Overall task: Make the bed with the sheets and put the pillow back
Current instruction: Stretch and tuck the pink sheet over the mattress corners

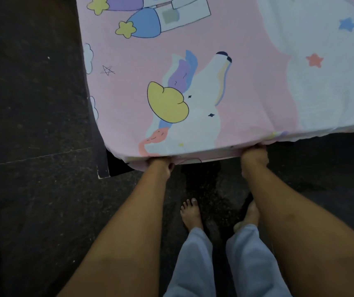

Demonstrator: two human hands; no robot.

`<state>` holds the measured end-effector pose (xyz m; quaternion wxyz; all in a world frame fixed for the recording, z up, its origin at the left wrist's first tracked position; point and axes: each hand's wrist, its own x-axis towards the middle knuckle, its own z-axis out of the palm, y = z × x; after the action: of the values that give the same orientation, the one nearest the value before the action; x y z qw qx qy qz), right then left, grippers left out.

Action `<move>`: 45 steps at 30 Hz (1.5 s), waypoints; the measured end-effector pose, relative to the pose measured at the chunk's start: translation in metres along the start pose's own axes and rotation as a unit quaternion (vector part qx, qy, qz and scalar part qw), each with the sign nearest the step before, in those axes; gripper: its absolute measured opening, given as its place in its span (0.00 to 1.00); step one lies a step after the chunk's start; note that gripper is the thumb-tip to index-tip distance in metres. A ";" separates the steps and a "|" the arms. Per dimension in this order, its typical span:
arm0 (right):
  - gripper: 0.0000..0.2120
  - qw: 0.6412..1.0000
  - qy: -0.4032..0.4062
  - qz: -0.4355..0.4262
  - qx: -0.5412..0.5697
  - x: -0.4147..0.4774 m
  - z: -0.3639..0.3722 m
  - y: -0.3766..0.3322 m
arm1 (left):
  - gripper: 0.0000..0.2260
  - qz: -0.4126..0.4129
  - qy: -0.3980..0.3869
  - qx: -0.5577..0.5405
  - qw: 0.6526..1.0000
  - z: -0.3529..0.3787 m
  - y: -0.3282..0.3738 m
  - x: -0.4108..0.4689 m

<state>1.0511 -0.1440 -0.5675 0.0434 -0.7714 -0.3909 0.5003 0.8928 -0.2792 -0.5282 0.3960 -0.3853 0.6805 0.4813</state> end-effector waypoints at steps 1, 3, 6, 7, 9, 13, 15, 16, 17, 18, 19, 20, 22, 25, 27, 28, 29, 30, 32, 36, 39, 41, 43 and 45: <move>0.18 1.000 -0.029 -0.005 0.002 0.003 0.001 -0.004 | 0.13 -0.001 0.002 0.018 1.000 0.001 0.002 0.002; 0.16 0.998 -0.052 0.034 0.022 0.010 -0.001 -0.008 | 0.16 0.006 0.004 0.023 1.000 0.004 -0.002 0.006; 0.13 0.976 -0.107 0.185 0.041 0.013 -0.017 -0.014 | 0.16 0.023 0.009 0.032 0.999 0.005 -0.005 0.014; 0.15 0.968 -0.115 0.218 0.052 0.014 -0.026 -0.014 | 0.15 0.019 0.007 0.056 0.998 0.005 -0.004 0.018; 0.16 0.965 -0.103 0.234 0.061 0.024 -0.046 -0.009 | 0.16 -0.008 0.022 0.130 0.991 0.000 -0.003 0.020; 0.17 0.964 -0.112 0.214 0.114 0.034 -0.092 0.001 | 0.18 -0.019 -0.009 0.395 0.918 0.005 -0.039 -0.010; 0.15 0.965 -0.098 0.185 0.160 0.038 -0.116 -0.003 | 0.16 0.015 -0.089 0.536 0.839 0.026 -0.066 -0.043; 0.14 0.965 -0.085 0.171 0.181 0.040 -0.127 -0.008 | 0.16 0.057 -0.127 0.611 0.779 0.038 -0.077 -0.061; 0.13 0.963 -0.067 0.152 0.211 0.044 -0.144 -0.015 | 0.15 0.122 -0.155 0.672 0.714 0.056 -0.085 -0.082; 0.12 0.960 -0.048 0.130 0.244 0.049 -0.159 -0.024 | 0.15 0.196 -0.171 0.703 0.661 0.074 -0.091 -0.105; 0.11 0.955 -0.030 0.107 0.275 0.054 -0.175 -0.034 | 0.14 0.268 -0.186 0.701 0.634 0.093 -0.093 -0.132; 0.11 0.949 -0.015 0.083 0.305 0.057 -0.192 -0.045 | 0.11 0.341 -0.199 0.677 0.622 0.111 -0.093 -0.158; 0.16 0.933 -0.004 0.052 0.357 0.066 -0.219 -0.067 | 0.08 0.486 -0.184 0.605 0.603 0.147 -0.089 -0.200; 0.19 0.909 -0.015 0.060 0.413 0.086 -0.250 -0.089 | 0.07 0.581 -0.161 0.573 0.555 0.200 -0.081 -0.230; 0.17 0.901 -0.008 0.077 0.427 0.101 -0.258 -0.094 | 0.08 0.543 -0.159 0.630 0.532 0.229 -0.081 -0.232; 0.16 0.898 -0.013 0.084 0.431 0.109 -0.262 -0.095 | 0.09 0.521 -0.151 0.669 0.508 0.242 -0.084 -0.230; 0.14 0.896 -0.025 0.090 0.433 0.116 -0.266 -0.094 | 0.10 0.505 -0.136 0.706 0.477 0.253 -0.089 -0.230; 0.14 0.890 -0.037 0.097 0.444 0.121 -0.269 -0.094 | 0.10 0.493 -0.116 0.738 0.446 0.261 -0.094 -0.230; 0.16 0.874 -0.050 0.119 0.468 0.131 -0.276 -0.093 | 0.09 0.478 -0.078 0.771 0.413 0.272 -0.101 -0.230; 0.13 0.889 -0.031 0.139 0.435 0.155 -0.290 -0.093 | 0.12 0.437 -0.035 0.787 0.435 0.295 -0.109 -0.240; 0.12 0.932 0.037 0.114 0.342 0.173 -0.296 -0.086 | 0.24 0.413 -0.019 0.810 0.415 0.315 -0.115 -0.246; 0.16 0.961 0.054 0.105 0.249 0.177 -0.297 -0.079 | 0.23 0.403 -0.006 0.832 0.381 0.326 -0.121 -0.253; 0.17 0.969 0.041 0.100 0.221 0.177 -0.296 -0.076 | 0.22 0.375 -0.003 0.856 0.356 0.338 -0.128 -0.260; 0.18 0.973 0.021 0.100 0.207 0.176 -0.298 -0.080 | 0.21 0.356 -0.018 0.867 0.349 0.351 -0.136 -0.265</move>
<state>1.2807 0.1222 -0.5128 0.1603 -0.7911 -0.1984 0.5560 1.1781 0.0629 -0.4129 0.3128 0.4599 0.7845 -0.2742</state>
